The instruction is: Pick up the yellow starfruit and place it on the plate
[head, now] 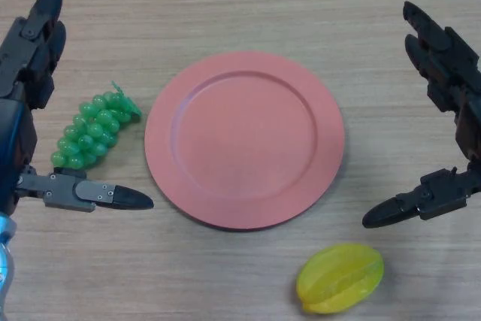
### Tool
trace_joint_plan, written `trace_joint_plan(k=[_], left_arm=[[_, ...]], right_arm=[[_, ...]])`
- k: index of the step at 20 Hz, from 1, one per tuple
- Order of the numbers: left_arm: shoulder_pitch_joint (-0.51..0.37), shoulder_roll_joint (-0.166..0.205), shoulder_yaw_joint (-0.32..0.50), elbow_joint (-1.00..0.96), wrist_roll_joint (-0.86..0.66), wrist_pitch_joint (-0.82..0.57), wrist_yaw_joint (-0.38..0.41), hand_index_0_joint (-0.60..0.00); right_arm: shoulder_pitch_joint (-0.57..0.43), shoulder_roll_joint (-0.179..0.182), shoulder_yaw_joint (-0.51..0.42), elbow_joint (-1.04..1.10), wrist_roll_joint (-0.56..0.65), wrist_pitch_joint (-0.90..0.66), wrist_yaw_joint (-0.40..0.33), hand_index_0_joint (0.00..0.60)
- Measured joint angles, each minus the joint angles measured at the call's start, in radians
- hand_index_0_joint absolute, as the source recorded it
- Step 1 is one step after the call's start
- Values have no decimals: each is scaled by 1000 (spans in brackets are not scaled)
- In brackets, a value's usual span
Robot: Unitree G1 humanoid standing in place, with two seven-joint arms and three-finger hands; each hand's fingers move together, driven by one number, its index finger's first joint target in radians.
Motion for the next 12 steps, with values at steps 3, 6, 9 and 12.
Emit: trace_joint_plan(k=[3, 6, 9, 12], left_arm=[[-2, 0, 0, -2, 0, 0, 0, 0], [-2, 0, 0, -8, 0, 1, 0, 0], [2, 0, 0, -24, -1, 1, 0, 0], [6, -1, -1, -24, -1, 1, -1, 0]], right_arm=[[-1, 0, 0, -1, -1, 0, 4, 0], [-8, 0, 0, -1, -1, 6, 4, 0], [-8, 0, -1, -1, -1, 6, 4, 0], [8, 0, -3, -38, -1, 6, 4, 0]])
